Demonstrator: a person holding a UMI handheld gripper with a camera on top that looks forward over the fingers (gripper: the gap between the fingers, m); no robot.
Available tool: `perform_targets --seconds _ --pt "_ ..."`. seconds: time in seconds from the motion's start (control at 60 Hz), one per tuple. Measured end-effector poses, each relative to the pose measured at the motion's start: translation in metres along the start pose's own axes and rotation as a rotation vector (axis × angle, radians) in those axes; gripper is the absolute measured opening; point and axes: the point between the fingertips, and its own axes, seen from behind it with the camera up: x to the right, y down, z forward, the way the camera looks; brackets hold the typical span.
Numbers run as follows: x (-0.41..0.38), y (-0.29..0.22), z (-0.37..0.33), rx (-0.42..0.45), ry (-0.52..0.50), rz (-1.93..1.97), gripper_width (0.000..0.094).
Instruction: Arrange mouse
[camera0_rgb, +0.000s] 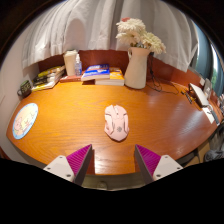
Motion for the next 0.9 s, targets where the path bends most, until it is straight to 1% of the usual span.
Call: perform_targets --seconds 0.133,0.25,0.317,0.4,0.433,0.55,0.633,0.683,0.7,0.85,0.9 --pt "0.004 -0.025 0.04 -0.018 -0.03 0.016 0.0848" --pt "0.001 -0.049 0.065 -0.009 -0.061 0.012 0.0829" --pt "-0.001 -0.056 0.077 -0.008 -0.078 0.01 0.0778" --pt "0.002 -0.065 0.086 -0.013 -0.086 0.028 0.0616" --pt "0.001 -0.066 0.089 -0.015 -0.08 0.036 0.053" --pt "0.001 -0.068 0.09 -0.015 -0.069 0.016 0.0478" --pt "0.001 -0.065 0.09 -0.029 -0.065 0.015 0.0393" --pt "0.001 -0.064 0.091 -0.046 -0.067 0.019 0.0381" --pt "0.001 -0.064 0.091 -0.055 -0.068 0.02 0.0338" --pt "0.002 -0.068 0.09 -0.101 -0.035 0.024 0.0334" --pt "0.002 -0.078 0.084 -0.104 -0.022 0.033 0.0334"
